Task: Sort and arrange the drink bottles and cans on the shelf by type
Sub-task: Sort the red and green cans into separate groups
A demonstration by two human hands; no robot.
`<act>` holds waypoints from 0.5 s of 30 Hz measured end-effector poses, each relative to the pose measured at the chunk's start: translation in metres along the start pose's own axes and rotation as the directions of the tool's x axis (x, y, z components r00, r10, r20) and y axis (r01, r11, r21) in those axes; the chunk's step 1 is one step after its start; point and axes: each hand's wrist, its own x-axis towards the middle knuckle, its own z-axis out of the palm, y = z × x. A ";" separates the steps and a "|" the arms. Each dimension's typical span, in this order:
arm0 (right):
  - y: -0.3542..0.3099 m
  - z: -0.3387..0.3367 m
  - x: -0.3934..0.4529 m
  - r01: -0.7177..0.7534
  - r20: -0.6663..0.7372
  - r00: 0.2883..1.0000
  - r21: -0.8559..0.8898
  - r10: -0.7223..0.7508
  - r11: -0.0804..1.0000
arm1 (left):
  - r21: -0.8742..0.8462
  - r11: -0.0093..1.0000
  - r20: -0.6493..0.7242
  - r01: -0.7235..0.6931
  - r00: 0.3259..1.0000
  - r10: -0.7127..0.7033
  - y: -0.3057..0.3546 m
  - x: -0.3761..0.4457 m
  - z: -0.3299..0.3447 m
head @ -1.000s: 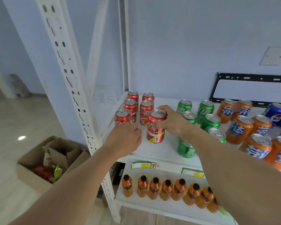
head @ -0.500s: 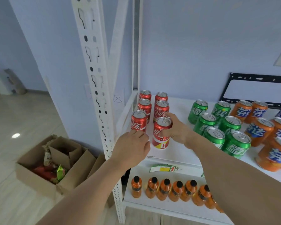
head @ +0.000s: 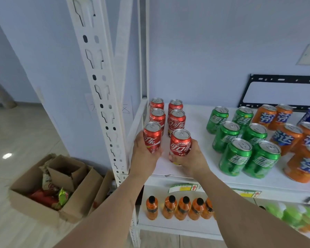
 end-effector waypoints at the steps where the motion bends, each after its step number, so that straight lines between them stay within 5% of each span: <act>1: -0.001 0.000 0.000 0.008 0.000 1.000 -0.007 -0.008 1.000 | -0.016 1.000 0.003 0.014 1.000 -0.014 0.000 0.002 0.000; 7: 0.000 -0.005 -0.002 0.066 0.059 0.996 -0.023 -0.064 0.998 | -0.108 0.986 0.080 0.124 0.990 -0.115 -0.018 0.020 0.007; 15: 0.008 -0.008 -0.007 0.122 0.073 0.990 0.012 -0.123 0.992 | -0.006 0.994 0.083 0.110 0.991 -0.110 -0.005 0.007 0.002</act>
